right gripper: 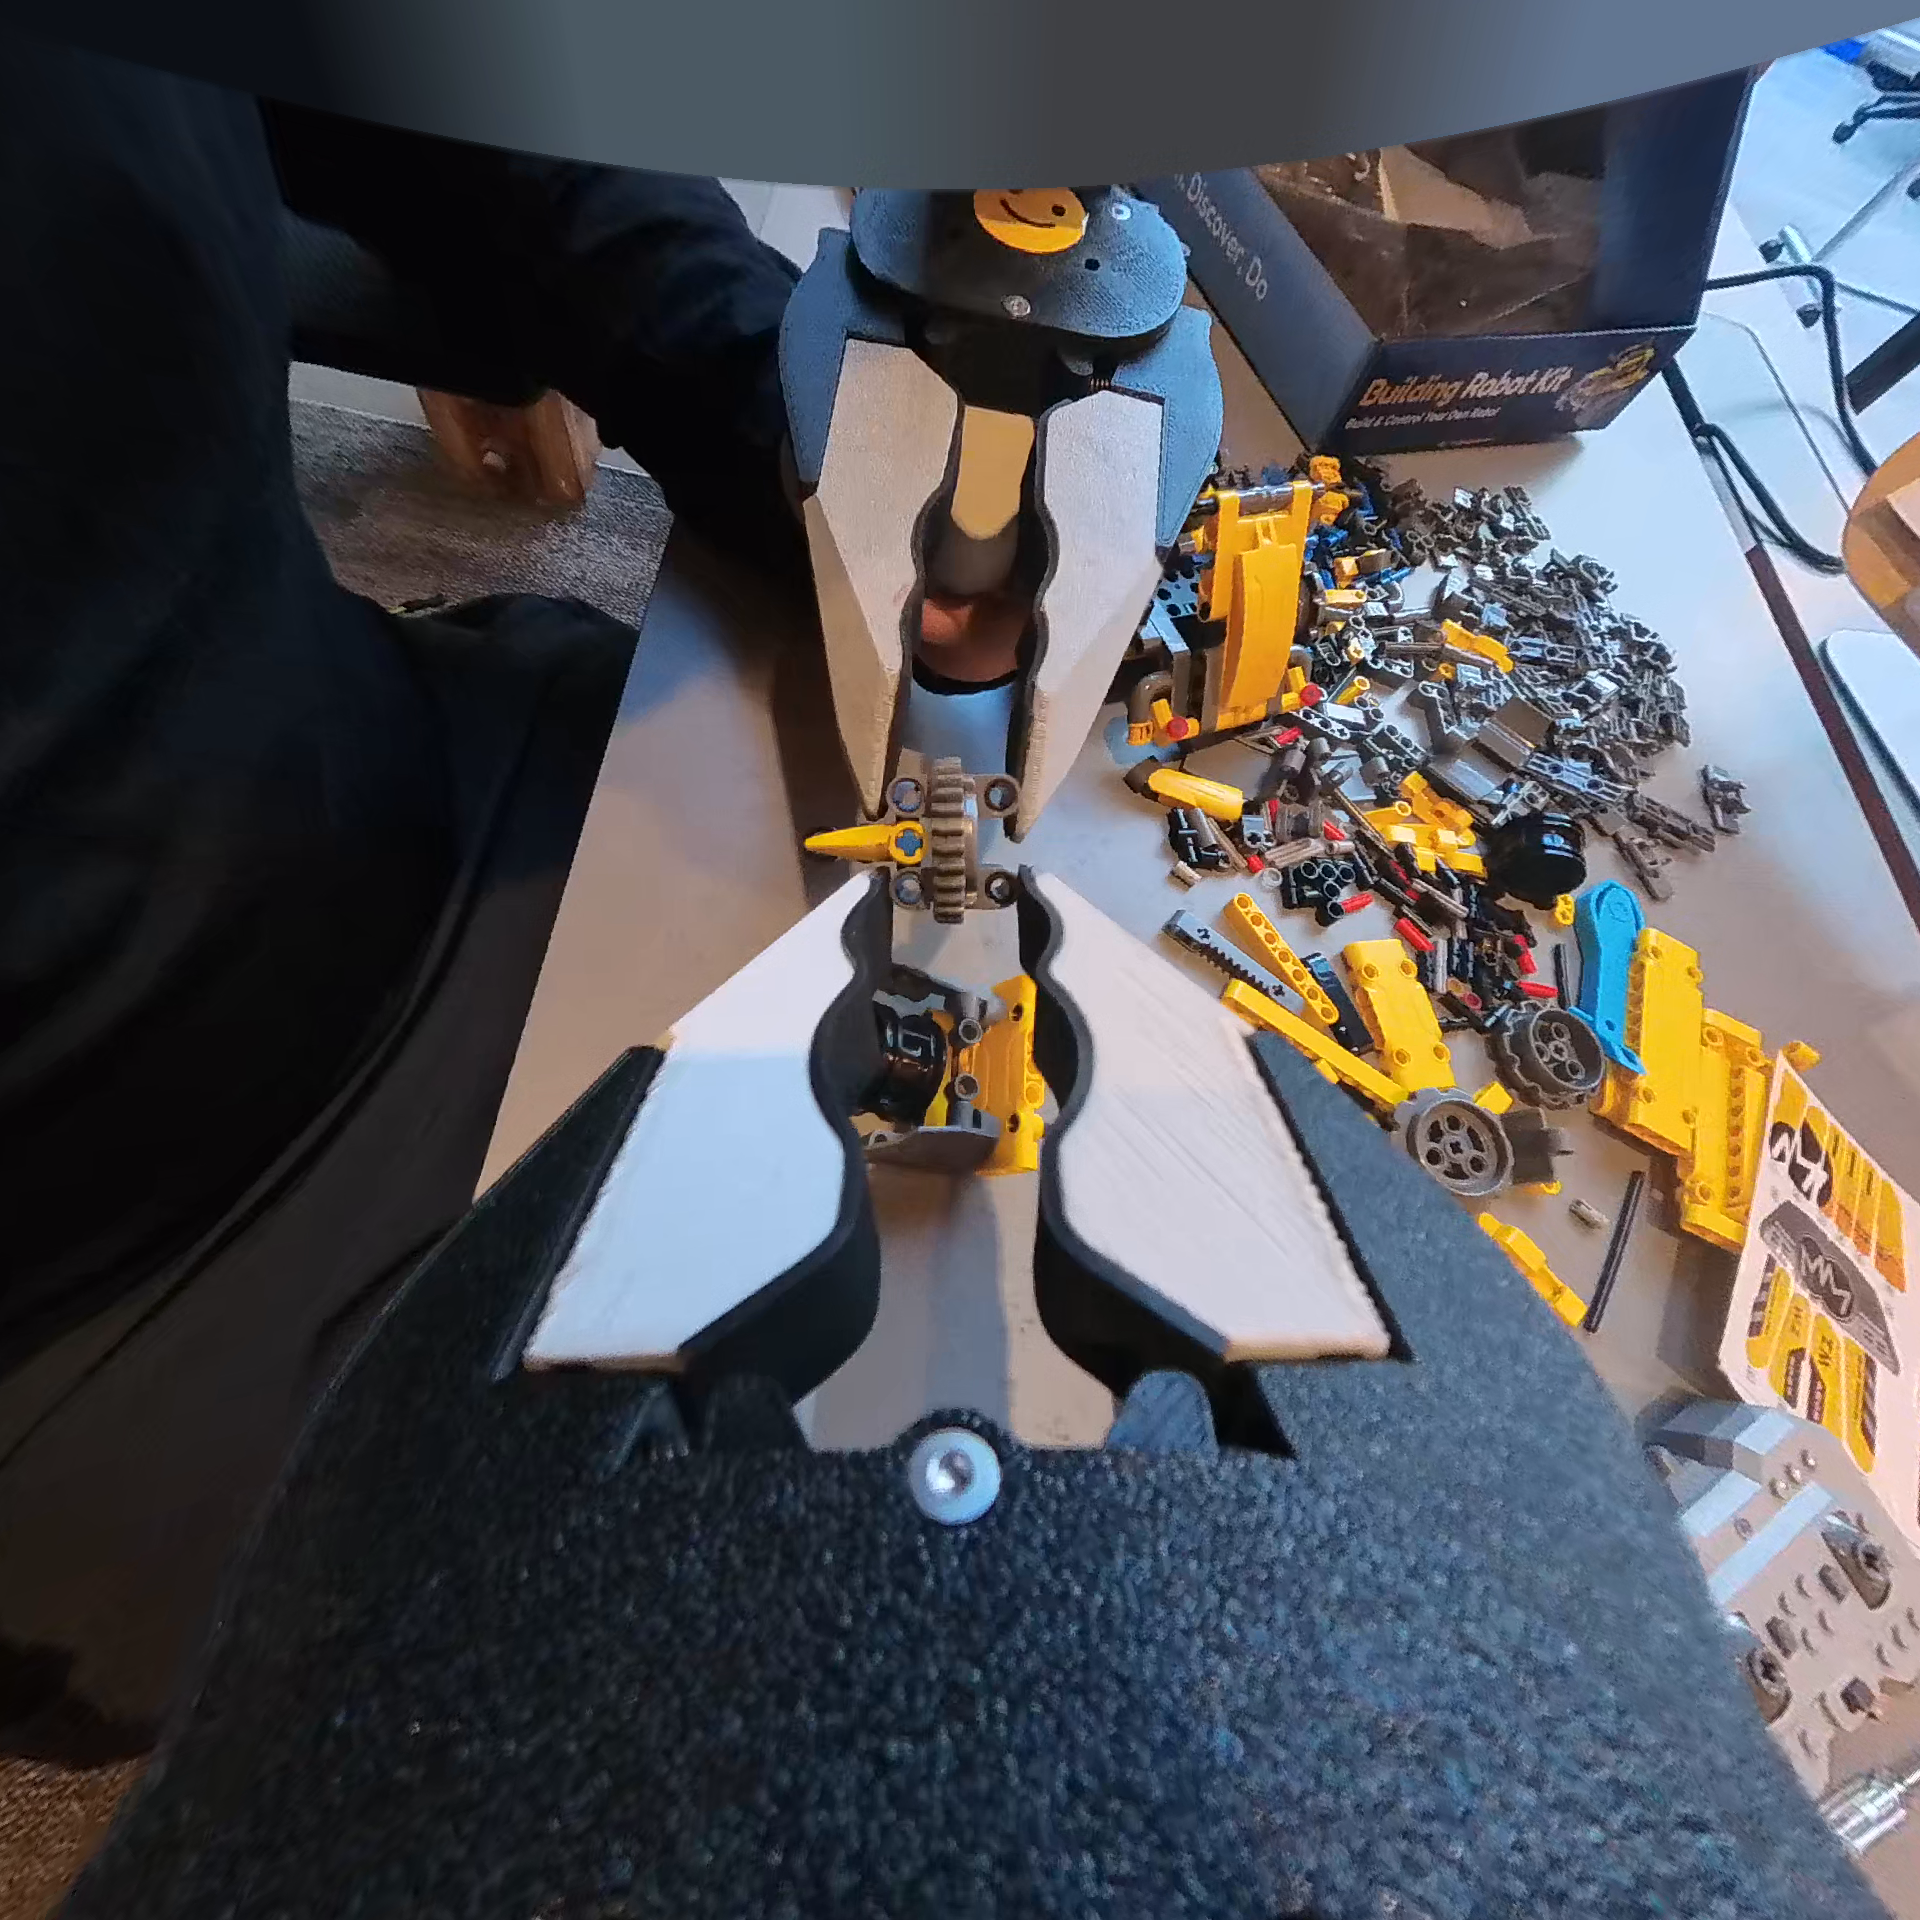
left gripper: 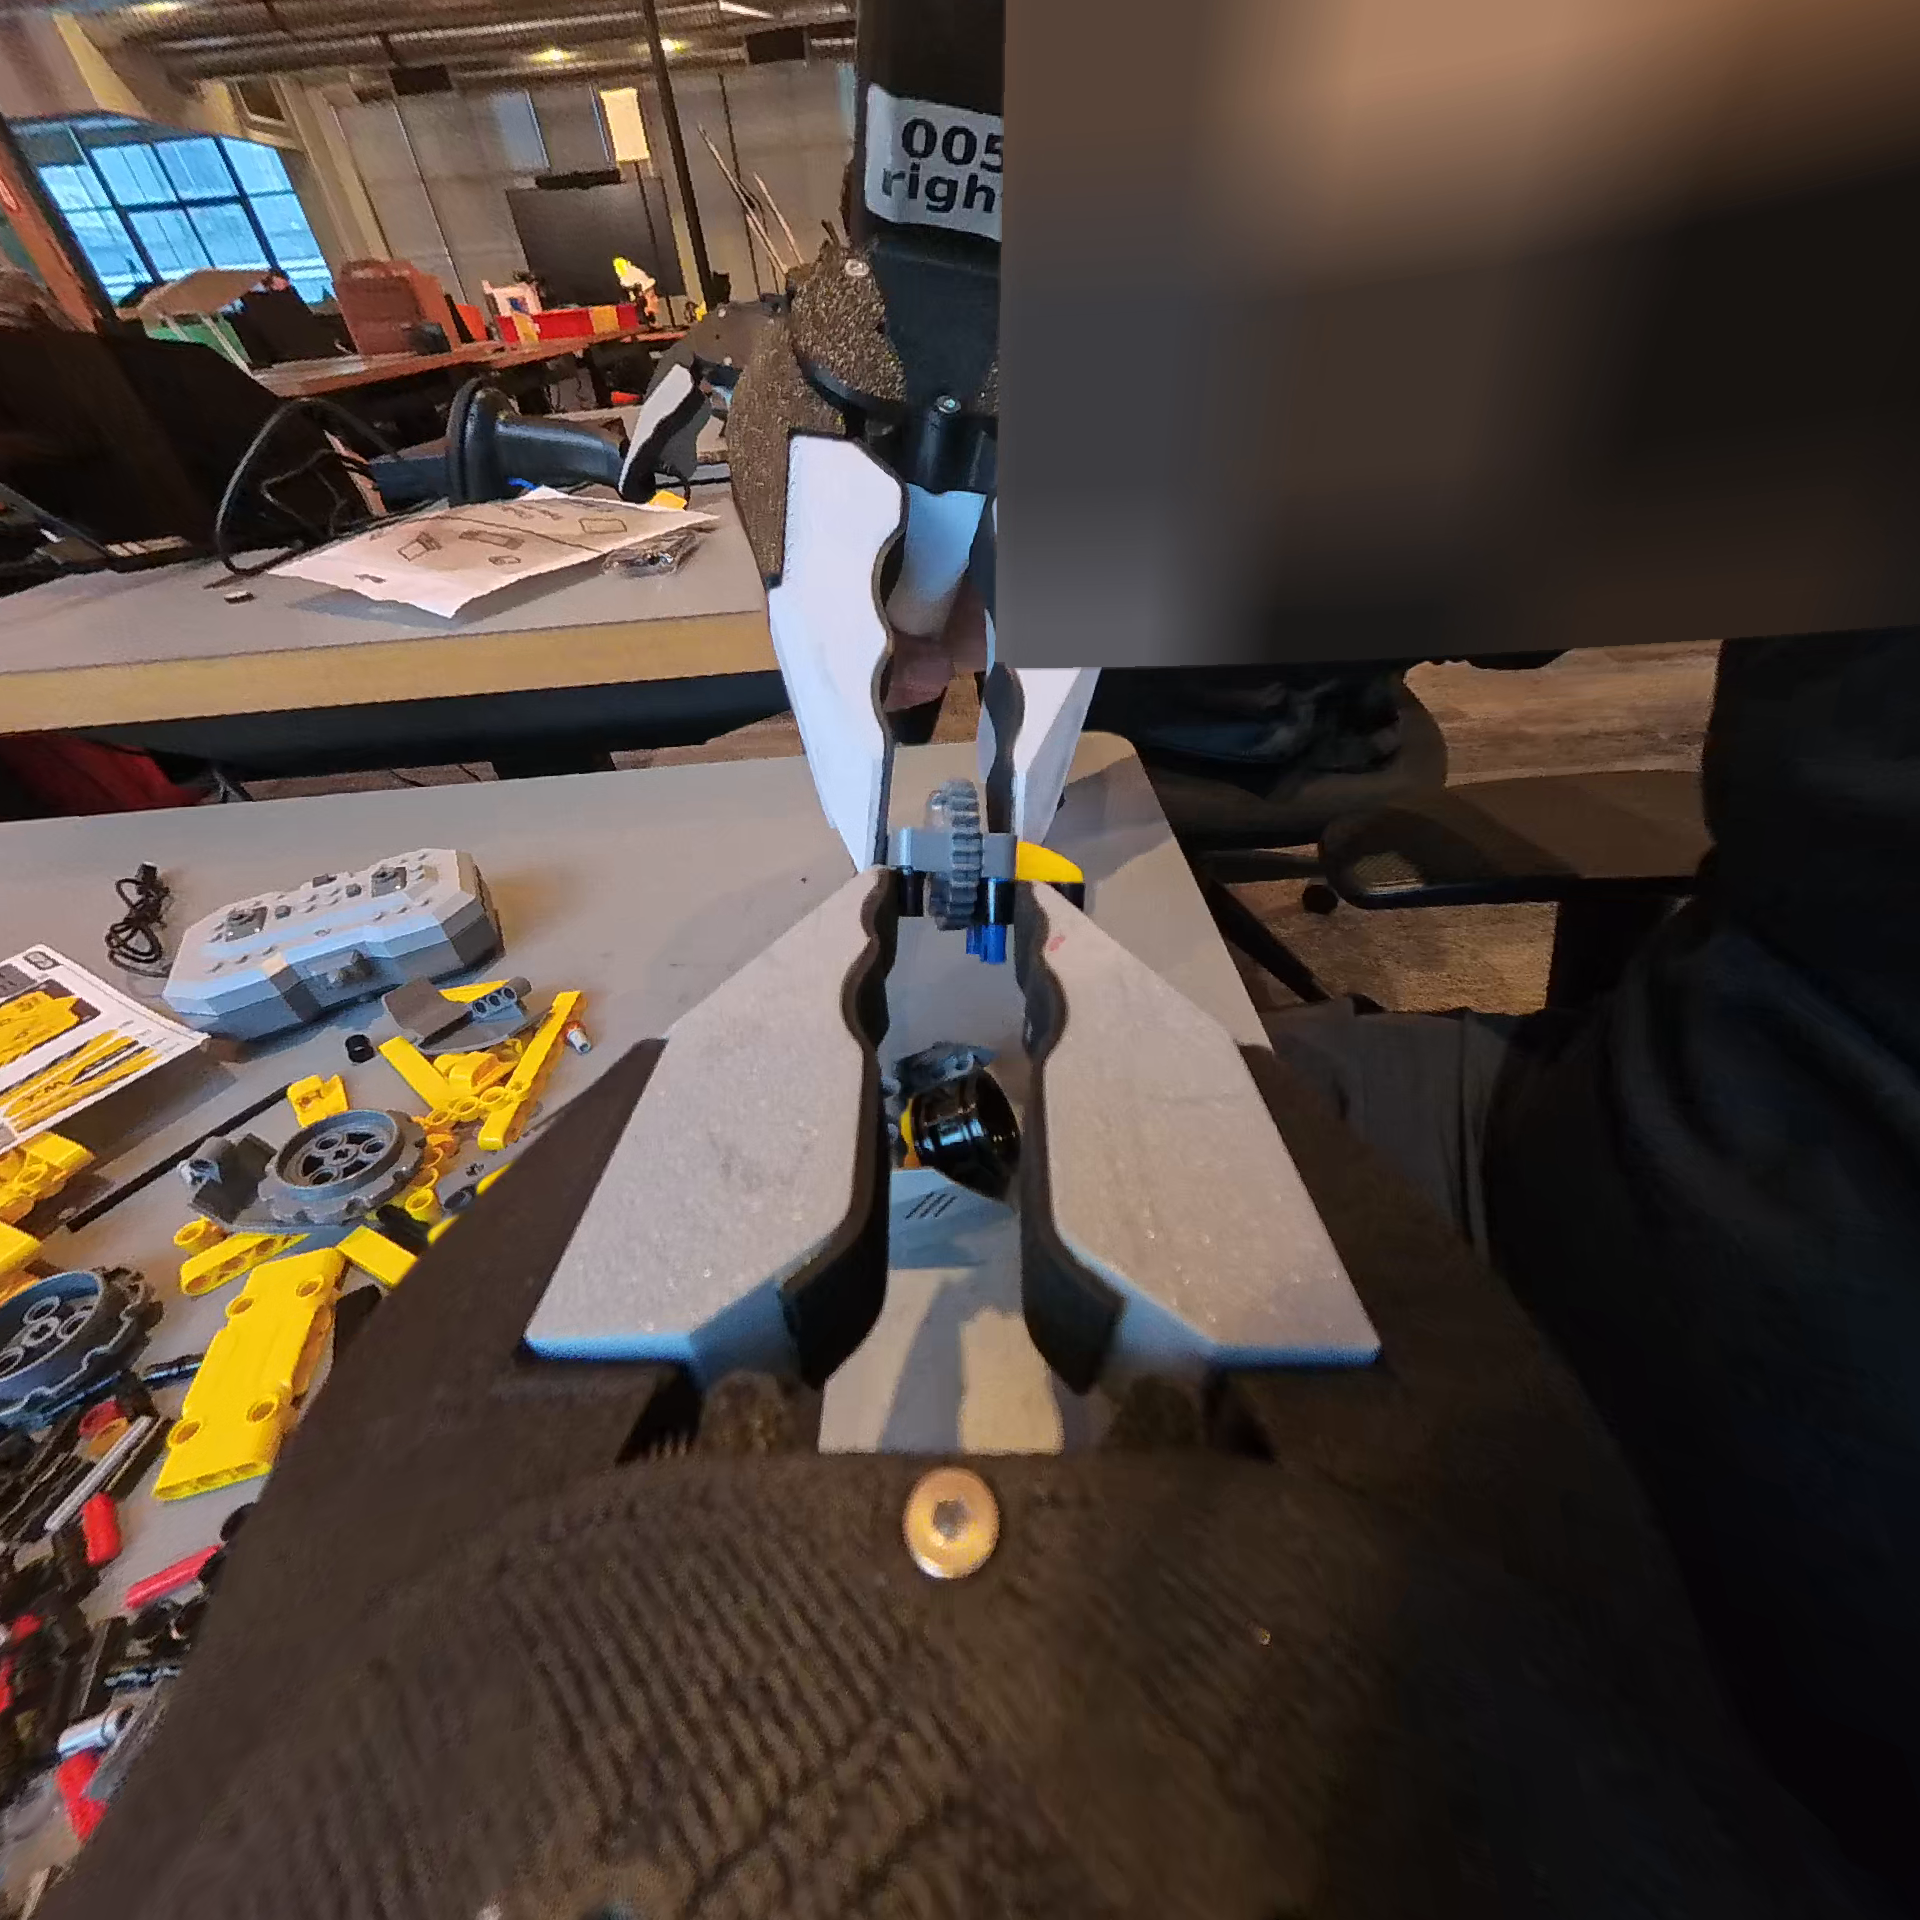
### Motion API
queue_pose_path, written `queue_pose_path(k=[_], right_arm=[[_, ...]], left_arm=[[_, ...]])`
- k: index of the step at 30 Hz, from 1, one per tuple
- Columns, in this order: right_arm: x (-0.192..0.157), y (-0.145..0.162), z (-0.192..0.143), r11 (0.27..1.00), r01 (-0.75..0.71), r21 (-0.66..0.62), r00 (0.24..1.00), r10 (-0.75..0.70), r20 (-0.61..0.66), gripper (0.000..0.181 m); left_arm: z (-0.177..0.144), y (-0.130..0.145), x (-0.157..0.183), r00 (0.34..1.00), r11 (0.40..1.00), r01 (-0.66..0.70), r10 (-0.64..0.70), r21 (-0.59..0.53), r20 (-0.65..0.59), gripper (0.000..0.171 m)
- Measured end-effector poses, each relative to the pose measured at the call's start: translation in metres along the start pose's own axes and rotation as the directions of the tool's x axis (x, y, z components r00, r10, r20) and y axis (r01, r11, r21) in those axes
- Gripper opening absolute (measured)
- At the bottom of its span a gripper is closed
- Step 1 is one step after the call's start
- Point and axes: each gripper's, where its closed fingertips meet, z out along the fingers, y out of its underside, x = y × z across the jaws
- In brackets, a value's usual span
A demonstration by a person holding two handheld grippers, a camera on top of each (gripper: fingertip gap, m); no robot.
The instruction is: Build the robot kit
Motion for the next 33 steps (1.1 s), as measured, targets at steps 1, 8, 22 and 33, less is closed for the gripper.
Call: queue_pose_path(k=[1, 8, 22, 33], right_arm=[[0.0005, -0.0003, 0.0, 1.0, 0.005, -0.002, 1.0, -0.005, -0.005, 0.023], [0.0, 0.0029, 0.0018, 0.999, 0.036, -0.035, 0.999, -0.036, -0.008, 0.023], [-0.0032, 0.0087, 0.0031, 0.991, 0.078, -0.109, 0.997, -0.077, 0.011, 0.024], [0.0006, 0.0087, 0.0058, 0.989, 0.093, -0.113, 0.996, -0.094, -0.009, 0.024]], left_arm=[[-0.0002, -0.0002, -0.0002, 1.0, 1.0, 0.002, -0.002, 0.002, -0.002, 0.02], [-0.0003, 0.0031, -0.0002, 1.0, 1.0, -0.021, 0.021, -0.02, 0.002, 0.02], [0.002, 0.0078, 0.0026, 0.999, 0.998, -0.039, 0.038, -0.045, -0.008, 0.02], [0.0005, 0.0076, -0.0005, 1.0, 0.999, -0.023, 0.023, -0.042, 0.004, 0.02]])
